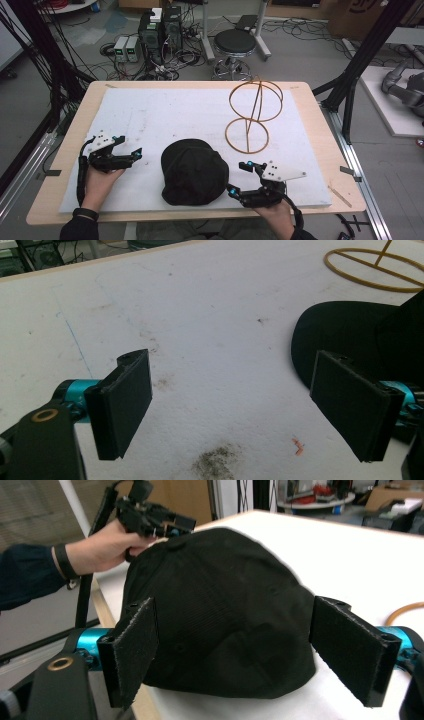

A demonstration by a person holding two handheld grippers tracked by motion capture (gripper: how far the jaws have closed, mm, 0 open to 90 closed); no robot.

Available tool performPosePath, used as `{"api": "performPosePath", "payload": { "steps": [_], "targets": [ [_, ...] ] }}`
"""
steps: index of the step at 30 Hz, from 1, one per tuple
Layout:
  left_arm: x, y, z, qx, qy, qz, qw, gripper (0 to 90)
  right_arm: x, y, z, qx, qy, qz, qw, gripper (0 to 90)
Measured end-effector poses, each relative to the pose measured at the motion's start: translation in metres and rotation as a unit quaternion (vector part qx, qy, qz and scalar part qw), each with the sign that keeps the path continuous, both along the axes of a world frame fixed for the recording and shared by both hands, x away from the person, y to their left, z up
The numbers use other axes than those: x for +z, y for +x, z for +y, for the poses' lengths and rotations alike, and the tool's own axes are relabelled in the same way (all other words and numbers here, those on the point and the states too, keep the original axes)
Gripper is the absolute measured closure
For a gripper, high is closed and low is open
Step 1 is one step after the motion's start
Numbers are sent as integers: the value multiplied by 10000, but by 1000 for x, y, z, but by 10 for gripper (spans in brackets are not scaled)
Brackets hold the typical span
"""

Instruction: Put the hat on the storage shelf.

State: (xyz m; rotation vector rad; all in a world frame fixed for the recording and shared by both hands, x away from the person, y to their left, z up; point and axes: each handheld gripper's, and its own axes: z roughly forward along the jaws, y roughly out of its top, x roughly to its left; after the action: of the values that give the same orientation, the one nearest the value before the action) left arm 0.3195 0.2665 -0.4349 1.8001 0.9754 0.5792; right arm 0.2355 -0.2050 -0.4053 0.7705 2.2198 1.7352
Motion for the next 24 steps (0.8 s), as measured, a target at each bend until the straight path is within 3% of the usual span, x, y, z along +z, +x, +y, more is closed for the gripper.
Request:
{"api": "performPosePath", "payload": {
  "steps": [5, 11, 16, 18, 22, 23, 24],
  "targets": [
    [0, 0, 0, -15, 4, 1, 10000, 171, -3, -9, 14, -2, -241, 9, 9997, 196],
    [-1, 1, -1, -1, 8, 29, 10000, 171, -5, -25, 35, -140, -612, -321, 9975, 198],
    [-1, 0, -1, -28, -5, 26, 10000, 171, -6, -28, 40, -185, -777, -389, 9960, 198],
    [-1, 1, -1, -23, -8, 32, 10000, 171, -7, -28, 42, -353, -952, -472, 9937, 198],
    [-1, 0, -1, -40, 2, 32, 10000, 171, -12, -18, 37, -422, -877, -56, 9952, 198],
    [-1, 0, -1, -40, 2, 32, 10000, 171, -12, -18, 37, -422, -877, -56, 9952, 198],
    [-1, 0, -1, -38, -5, 36, 10000, 171, -17, -11, 35, -315, -828, 338, 9955, 199]
  ]
}}
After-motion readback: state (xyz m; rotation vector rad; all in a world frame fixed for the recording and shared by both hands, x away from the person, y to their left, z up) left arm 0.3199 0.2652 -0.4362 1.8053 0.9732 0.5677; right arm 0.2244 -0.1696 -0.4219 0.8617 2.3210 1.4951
